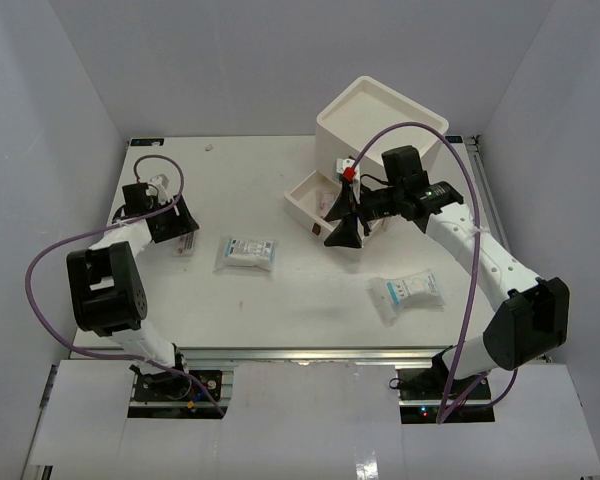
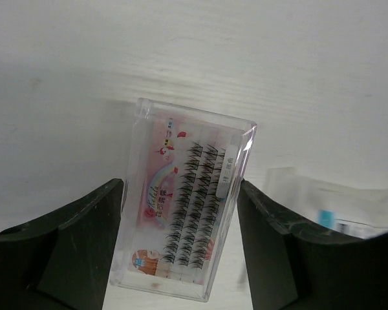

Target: Organize the makeup

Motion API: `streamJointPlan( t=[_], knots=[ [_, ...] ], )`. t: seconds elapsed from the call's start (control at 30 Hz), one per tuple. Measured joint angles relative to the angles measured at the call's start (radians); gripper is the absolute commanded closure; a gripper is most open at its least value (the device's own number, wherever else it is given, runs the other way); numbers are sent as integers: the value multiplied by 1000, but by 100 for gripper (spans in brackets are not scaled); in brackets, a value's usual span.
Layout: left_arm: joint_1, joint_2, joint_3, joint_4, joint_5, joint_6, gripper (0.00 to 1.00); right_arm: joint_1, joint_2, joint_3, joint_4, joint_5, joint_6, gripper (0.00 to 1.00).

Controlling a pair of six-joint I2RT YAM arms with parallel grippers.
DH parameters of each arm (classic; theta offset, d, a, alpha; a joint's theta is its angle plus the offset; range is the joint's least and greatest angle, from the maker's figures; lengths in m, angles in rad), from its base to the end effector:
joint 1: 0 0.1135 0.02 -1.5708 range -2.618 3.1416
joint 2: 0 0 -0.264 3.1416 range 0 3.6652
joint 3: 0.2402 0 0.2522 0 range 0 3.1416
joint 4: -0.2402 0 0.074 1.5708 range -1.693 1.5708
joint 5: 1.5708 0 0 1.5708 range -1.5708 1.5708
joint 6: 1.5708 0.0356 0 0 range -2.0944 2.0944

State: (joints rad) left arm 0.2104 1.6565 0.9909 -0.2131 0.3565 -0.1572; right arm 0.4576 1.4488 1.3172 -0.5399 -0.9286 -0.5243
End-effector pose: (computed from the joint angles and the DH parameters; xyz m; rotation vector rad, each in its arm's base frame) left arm 0.3359 0.0590 0.1898 -0.2868 2.3999 -0.4113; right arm 0.2684 0.1640 0.3436 -1.3934 1.5630 0.9860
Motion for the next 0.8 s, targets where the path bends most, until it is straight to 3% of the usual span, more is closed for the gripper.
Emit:
streamJointPlan(
  t=[0.17, 0.37, 0.57, 0.73, 0.8],
  knots=[
    [-65, -144, -4, 137, 190, -277, 92, -33, -13, -7, 13, 10, 9, 26],
    [-371, -133, 28, 342, 263, -589, 91, -114, -53, -32, 43, 25, 31, 26],
    [-626, 55, 125, 440, 193, -797, 90, -205, -109, -79, 77, 23, 65, 25],
    [-702, 199, 237, 473, 52, -911, 87, -229, -138, -117, 117, 19, 91, 25],
    [-720, 234, 269, 476, -4, -946, 82, -229, -139, -127, 125, 19, 99, 26]
  ],
)
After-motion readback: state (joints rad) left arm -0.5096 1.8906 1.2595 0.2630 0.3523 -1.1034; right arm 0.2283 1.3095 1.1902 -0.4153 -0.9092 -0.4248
